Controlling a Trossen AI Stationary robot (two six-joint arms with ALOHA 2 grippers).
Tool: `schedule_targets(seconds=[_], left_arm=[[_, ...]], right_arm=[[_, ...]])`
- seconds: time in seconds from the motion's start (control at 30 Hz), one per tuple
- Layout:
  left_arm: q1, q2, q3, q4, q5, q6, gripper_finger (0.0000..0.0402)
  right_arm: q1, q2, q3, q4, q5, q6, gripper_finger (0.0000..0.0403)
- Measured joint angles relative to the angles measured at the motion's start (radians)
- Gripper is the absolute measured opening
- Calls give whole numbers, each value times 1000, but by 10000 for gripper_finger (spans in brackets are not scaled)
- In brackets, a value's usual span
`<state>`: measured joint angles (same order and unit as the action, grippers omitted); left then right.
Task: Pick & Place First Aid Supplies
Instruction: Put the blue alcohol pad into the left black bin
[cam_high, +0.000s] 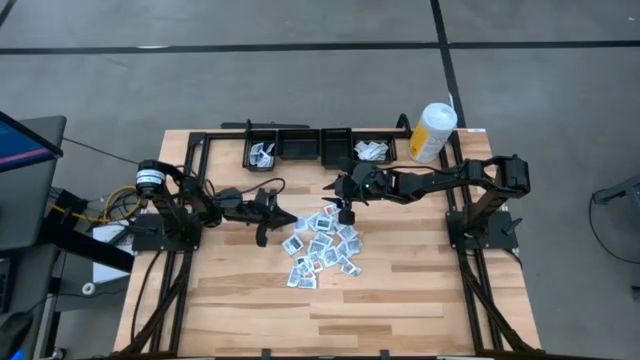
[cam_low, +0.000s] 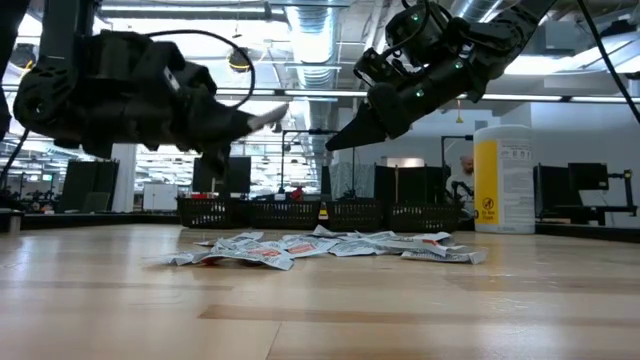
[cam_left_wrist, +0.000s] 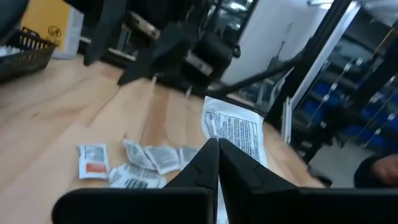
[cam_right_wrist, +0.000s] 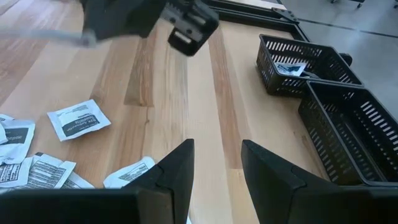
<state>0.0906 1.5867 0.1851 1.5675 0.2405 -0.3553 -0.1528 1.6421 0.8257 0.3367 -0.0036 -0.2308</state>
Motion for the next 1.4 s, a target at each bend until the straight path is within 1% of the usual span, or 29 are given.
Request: schedule_targets(seconds=[0.2,0.37,0.53,0.77,0.93,1.07,1.13,1.27,1.4], left_arm=[[0,-129,0,3,-3,-70,8],[-2,-254,0,4,-6,-106,8],[-26,-321,-1,4,-8,-118,8],[-34,-331,-1,3,-11,-116,8],[-34,-331,-1,3,-19,-114,8],[-34,-331,-1,3,-19,-118,8],[-34,-331,-1,3,-32,-136,8],[-34,-331,-1,3,-72,-245,8],[-34,-337,-1,2,-79,-344,8]], right_arm=[[0,0,0,0,-8,-7,129],[-1,0,0,1,-79,-15,129],[0,0,0,3,-101,-14,129],[0,0,0,68,-101,53,129],[2,0,0,68,-101,51,129],[12,35,0,97,-101,-4,129],[23,67,-1,161,-102,-49,129],[44,152,3,297,-103,-174,129],[57,215,33,407,-103,-263,129]])
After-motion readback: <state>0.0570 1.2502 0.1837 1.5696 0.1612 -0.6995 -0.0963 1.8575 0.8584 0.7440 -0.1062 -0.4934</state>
